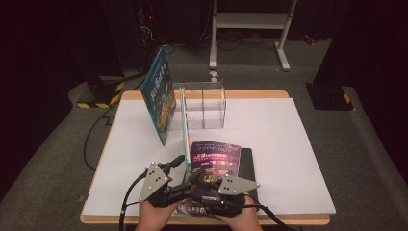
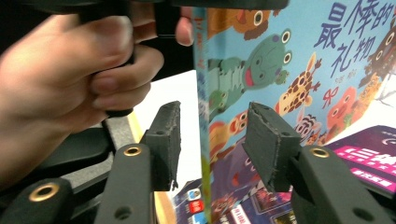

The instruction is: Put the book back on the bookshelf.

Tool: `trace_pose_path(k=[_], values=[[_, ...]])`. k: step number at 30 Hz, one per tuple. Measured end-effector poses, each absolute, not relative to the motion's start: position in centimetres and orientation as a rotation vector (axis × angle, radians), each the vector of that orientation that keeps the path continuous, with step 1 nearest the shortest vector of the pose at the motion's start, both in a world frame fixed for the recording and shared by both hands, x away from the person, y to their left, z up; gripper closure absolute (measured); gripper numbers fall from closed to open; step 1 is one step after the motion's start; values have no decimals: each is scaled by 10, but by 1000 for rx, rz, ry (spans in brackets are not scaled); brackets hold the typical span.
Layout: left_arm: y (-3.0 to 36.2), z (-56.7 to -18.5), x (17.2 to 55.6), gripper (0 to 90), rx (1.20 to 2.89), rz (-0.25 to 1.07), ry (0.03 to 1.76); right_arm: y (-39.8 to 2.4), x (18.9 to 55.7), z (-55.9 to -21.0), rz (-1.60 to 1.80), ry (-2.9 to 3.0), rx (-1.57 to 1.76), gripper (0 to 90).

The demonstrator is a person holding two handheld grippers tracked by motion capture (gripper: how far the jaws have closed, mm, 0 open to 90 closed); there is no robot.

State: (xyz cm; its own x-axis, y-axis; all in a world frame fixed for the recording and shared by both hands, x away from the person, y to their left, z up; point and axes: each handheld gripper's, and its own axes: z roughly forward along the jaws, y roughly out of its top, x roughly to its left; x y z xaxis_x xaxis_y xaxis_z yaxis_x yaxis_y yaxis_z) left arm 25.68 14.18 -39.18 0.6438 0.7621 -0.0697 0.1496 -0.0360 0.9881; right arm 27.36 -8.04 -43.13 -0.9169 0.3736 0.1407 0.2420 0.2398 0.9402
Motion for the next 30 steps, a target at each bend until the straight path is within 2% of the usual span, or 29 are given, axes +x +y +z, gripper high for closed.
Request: trace_pose_path(k=[5,12,20,25,30], values=[[154,-392,249,388,1563,614,797,-101,269,-429,1747,2335,582,534],[170,-392,245,406,1577,628,816,-146,294,-441,1779,2200,813,536],[182,-391,243,434,1587,637,844,-160,298,-447,1737,2182,862,538],[192,-391,240,495,1593,628,862,-161,300,-449,1729,2181,873,538],[206,-392,230,639,1598,697,897,-166,303,-450,1736,2166,901,538]])
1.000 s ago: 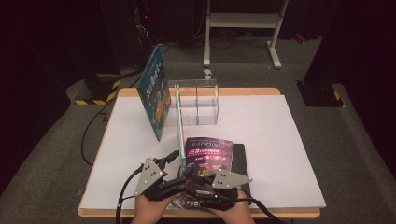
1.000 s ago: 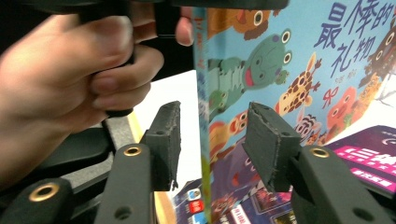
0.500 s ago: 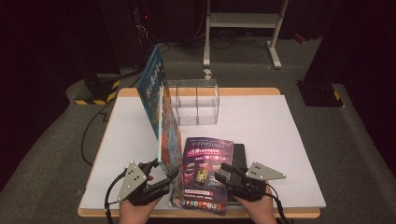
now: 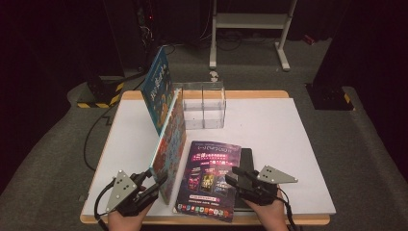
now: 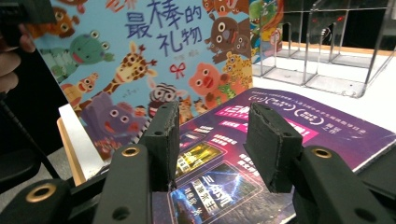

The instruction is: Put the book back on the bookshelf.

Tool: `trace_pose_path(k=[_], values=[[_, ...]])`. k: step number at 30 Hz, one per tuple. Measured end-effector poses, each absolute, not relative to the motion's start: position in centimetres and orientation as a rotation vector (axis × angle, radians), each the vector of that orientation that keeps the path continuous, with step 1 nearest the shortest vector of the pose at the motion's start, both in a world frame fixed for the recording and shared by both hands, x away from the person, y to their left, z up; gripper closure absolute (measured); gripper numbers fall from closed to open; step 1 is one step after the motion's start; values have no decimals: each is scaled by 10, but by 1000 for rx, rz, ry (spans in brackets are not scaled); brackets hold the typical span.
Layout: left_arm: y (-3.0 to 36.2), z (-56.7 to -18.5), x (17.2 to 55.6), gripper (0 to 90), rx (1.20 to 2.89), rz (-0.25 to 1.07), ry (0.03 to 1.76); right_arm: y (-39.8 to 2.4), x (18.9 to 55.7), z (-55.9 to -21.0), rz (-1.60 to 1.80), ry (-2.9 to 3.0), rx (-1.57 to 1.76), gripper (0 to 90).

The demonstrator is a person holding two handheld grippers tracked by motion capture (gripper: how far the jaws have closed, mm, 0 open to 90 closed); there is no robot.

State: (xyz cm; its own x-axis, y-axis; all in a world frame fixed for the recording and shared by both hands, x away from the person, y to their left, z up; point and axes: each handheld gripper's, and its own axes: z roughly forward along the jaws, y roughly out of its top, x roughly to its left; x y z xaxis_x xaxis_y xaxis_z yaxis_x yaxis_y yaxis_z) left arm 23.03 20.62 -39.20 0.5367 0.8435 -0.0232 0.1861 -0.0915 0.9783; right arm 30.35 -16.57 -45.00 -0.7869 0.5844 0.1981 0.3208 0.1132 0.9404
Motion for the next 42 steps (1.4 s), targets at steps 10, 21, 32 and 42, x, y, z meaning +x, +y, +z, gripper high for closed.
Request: trace_pose_path(k=[10,21,32,42], values=[[238,-401,229,745,1546,789,960,-163,305,-452,1731,2175,913,537],[249,-399,239,790,1483,815,971,-164,306,-453,1739,2176,931,535],[263,-400,244,786,1456,770,996,-166,308,-457,1722,2174,963,529],[263,-397,252,766,1479,741,962,-166,308,-460,1703,2181,987,518]])
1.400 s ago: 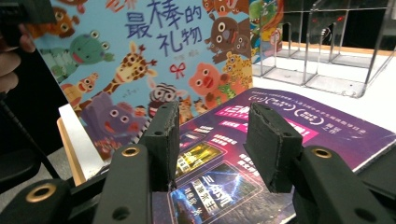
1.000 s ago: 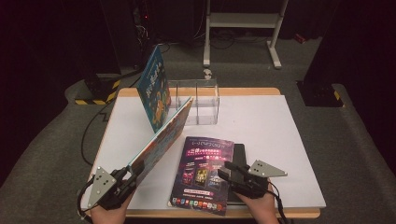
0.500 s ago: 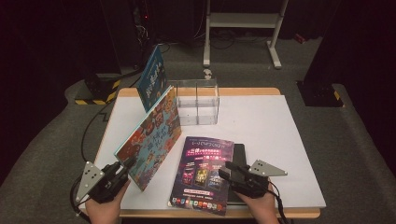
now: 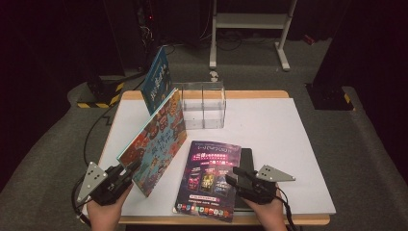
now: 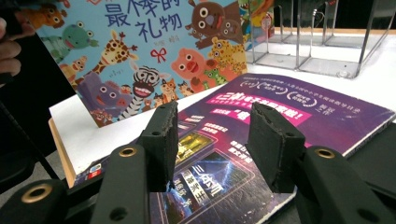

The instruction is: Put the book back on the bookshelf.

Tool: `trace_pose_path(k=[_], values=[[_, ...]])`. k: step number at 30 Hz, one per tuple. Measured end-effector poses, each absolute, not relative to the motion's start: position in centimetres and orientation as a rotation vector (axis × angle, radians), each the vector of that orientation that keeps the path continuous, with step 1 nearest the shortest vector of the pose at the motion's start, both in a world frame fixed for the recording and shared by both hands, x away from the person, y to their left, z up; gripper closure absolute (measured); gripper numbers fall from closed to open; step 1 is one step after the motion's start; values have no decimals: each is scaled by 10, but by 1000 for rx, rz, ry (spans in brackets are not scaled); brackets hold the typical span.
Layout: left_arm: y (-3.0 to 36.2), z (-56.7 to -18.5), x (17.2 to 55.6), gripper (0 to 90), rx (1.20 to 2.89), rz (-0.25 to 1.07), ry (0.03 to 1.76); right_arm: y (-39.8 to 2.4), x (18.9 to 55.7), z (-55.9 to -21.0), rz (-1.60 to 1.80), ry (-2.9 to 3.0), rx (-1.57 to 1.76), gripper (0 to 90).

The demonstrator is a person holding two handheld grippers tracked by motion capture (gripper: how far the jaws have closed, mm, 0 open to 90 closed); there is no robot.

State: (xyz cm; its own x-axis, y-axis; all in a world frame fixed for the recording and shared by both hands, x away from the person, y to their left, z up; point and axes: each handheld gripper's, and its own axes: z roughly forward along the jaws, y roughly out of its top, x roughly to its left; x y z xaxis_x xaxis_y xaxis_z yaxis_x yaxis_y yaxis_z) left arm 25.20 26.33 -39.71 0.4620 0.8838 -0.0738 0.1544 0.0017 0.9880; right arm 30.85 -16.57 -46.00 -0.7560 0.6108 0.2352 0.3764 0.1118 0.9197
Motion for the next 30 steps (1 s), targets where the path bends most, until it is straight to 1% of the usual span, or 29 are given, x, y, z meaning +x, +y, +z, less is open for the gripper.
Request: trace_pose_path(k=[5,7,10,13,15,17,20,24,27,30], values=[[263,-394,261,757,1508,731,940,-167,312,-464,1652,2195,1001,496],[260,-392,267,732,1531,732,948,-167,314,-467,1629,2198,1006,490],[255,-391,274,734,1558,771,930,-169,318,-471,1612,2211,1035,491],[253,-392,279,740,1559,738,892,-169,318,-472,1605,2212,1042,492],[249,-393,281,707,1558,738,872,-170,317,-472,1611,2203,1046,492],[248,-395,283,698,1545,736,872,-171,317,-472,1609,2200,1051,492],[247,-395,285,698,1538,737,881,-173,317,-472,1603,2195,1058,491],[248,-392,287,724,1540,747,901,-176,318,-470,1593,2190,1066,490],[250,-390,288,724,1523,730,911,-177,321,-466,1586,2188,1079,491],[251,-389,288,725,1513,743,913,-178,321,-464,1548,2203,1054,491]])
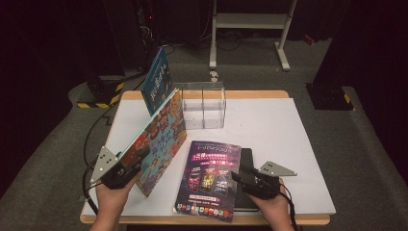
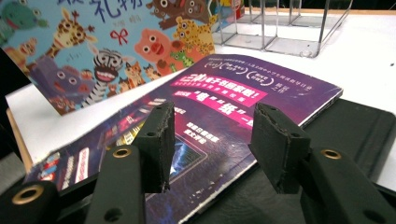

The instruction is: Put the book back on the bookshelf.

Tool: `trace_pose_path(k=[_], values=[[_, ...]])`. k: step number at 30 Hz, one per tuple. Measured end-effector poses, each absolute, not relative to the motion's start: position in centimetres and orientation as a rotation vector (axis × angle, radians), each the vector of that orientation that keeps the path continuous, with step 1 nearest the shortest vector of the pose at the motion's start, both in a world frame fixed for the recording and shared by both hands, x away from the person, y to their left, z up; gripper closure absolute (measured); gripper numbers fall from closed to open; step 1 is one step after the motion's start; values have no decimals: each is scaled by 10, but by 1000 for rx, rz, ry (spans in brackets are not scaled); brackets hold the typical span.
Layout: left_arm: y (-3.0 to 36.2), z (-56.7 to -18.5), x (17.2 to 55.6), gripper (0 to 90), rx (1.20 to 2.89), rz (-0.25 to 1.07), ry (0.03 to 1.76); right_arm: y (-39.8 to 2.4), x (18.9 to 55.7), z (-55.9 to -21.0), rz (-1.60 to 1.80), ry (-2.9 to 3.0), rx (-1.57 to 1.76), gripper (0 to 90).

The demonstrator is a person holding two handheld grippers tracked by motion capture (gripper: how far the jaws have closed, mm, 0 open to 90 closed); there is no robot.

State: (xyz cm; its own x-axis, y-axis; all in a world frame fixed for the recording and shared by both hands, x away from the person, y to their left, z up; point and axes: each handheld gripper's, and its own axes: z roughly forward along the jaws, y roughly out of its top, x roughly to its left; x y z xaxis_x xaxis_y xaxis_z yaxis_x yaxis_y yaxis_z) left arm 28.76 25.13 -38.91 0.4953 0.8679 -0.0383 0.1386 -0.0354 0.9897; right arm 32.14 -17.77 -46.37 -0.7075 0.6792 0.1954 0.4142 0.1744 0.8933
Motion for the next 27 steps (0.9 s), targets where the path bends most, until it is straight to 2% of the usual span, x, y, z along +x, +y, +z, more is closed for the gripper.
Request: trace_pose_path(k=[6,10,17,24,27], values=[[250,-388,287,768,1503,749,929,-183,318,-469,1580,2182,1068,491],[243,-386,285,802,1530,811,926,-186,317,-467,1596,2170,1063,494],[226,-373,292,808,1566,848,897,-187,316,-466,1610,2165,1060,499],[233,-360,304,810,1489,786,948,-190,315,-464,1630,2154,1063,505],[236,-354,303,810,1447,811,955,-191,315,-463,1636,2152,1064,506]])
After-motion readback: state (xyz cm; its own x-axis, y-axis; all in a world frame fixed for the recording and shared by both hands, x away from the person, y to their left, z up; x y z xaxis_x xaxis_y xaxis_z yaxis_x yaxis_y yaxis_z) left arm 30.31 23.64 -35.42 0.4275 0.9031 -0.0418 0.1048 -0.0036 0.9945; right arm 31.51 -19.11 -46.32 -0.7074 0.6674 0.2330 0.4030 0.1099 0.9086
